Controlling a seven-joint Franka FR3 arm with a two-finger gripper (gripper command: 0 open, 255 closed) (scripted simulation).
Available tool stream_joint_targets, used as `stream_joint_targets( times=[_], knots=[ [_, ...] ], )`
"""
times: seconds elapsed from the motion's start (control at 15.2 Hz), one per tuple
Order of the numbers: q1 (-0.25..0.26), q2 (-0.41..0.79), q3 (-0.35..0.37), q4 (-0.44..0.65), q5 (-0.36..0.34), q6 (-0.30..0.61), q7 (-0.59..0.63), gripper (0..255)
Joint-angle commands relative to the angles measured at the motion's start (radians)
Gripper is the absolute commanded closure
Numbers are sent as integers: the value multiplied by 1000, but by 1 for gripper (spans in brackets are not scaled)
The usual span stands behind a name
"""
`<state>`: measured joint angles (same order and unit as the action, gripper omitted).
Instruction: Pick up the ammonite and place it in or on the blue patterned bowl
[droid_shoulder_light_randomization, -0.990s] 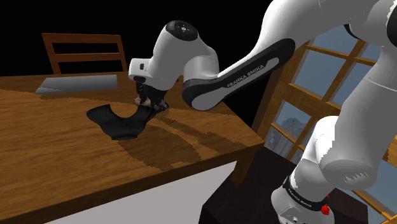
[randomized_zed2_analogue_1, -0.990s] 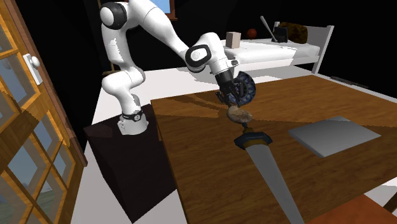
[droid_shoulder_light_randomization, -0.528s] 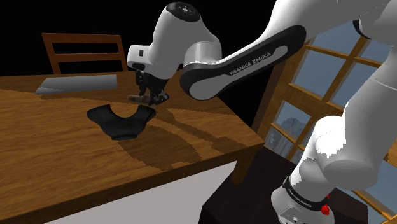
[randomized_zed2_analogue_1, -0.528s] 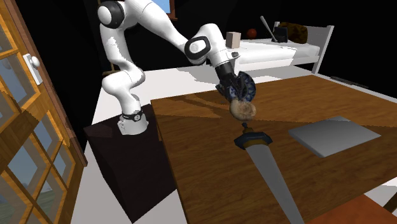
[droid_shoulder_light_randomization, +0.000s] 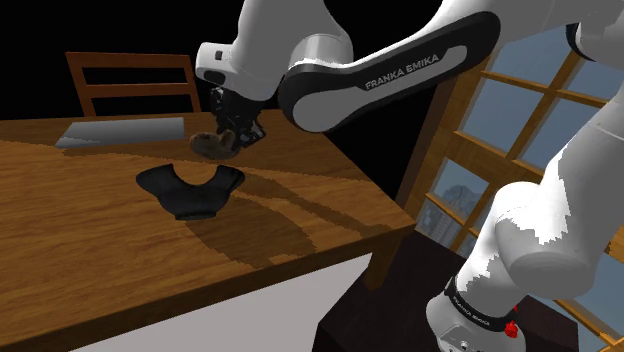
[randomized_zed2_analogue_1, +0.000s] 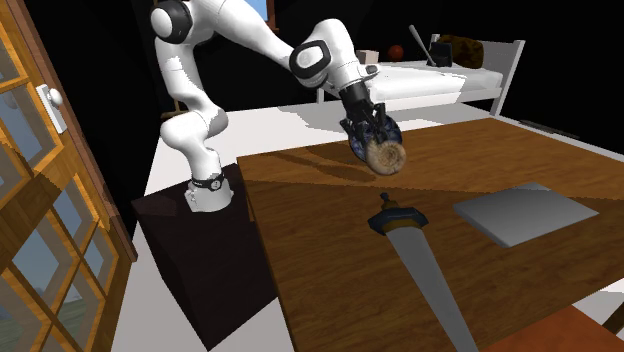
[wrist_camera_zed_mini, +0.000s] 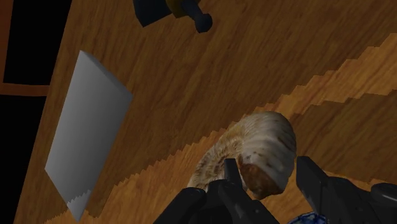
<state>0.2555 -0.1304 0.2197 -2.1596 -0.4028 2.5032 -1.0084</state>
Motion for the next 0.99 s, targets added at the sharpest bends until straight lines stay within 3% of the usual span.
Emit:
stream_joint_targets(
  times=[0.0, 0.92],
  knots=[
    [3, -10, -1, 17, 15, -24, -16, 255],
    [17, -42, -8, 166, 86, -196, -101, 255]
  ],
)
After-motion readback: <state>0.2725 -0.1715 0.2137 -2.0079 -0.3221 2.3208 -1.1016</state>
